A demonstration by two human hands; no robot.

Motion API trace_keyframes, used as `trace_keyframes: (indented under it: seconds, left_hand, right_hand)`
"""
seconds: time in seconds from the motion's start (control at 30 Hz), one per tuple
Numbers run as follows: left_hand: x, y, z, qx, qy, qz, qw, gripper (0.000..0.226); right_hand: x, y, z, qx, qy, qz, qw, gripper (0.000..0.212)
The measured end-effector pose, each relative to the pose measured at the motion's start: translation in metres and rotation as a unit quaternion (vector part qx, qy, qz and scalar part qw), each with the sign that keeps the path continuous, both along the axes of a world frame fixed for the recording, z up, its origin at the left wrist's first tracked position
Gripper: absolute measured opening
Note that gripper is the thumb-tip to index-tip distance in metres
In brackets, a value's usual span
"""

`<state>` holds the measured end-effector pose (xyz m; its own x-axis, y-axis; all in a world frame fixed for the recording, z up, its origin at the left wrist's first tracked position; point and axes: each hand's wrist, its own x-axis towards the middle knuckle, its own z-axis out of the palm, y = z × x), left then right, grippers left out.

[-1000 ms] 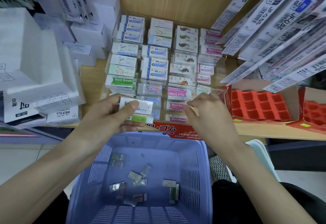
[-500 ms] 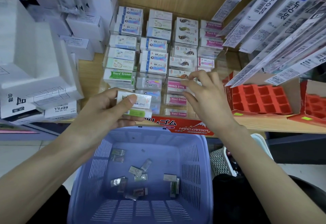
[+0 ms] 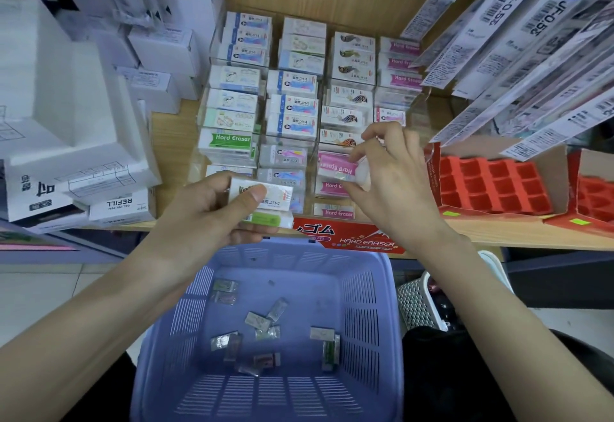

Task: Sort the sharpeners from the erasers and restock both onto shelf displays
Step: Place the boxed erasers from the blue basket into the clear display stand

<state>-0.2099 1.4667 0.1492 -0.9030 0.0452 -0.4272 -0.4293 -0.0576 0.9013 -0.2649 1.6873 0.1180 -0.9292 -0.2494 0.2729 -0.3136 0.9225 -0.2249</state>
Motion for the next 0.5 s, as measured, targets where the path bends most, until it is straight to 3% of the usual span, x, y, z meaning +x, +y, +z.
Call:
trace_keyframes:
  seconds: [0.23, 0.4, 0.5]
  left_hand:
    - [0.000, -0.001, -0.002, 0.002, 0.007, 0.001, 1.000, 0.024]
    - [0.001, 0.000, -0.006, 0.002, 0.014, -0.002, 1.000, 0.024]
    - [0.003, -0.001, -0.009, 0.021, 0.010, -0.007, 1.000, 0.029]
  right_hand:
    - [0.003, -0.002, -0.011, 0.099, -0.012, 0.013, 0.995, 0.028]
    - [0.002, -0.003, -0.016, 0.088, -0.041, -0.029, 0.995, 0.032]
    - [-0.002, -0.002, -0.002, 0.011, -0.087, -0.017, 0.996, 0.030]
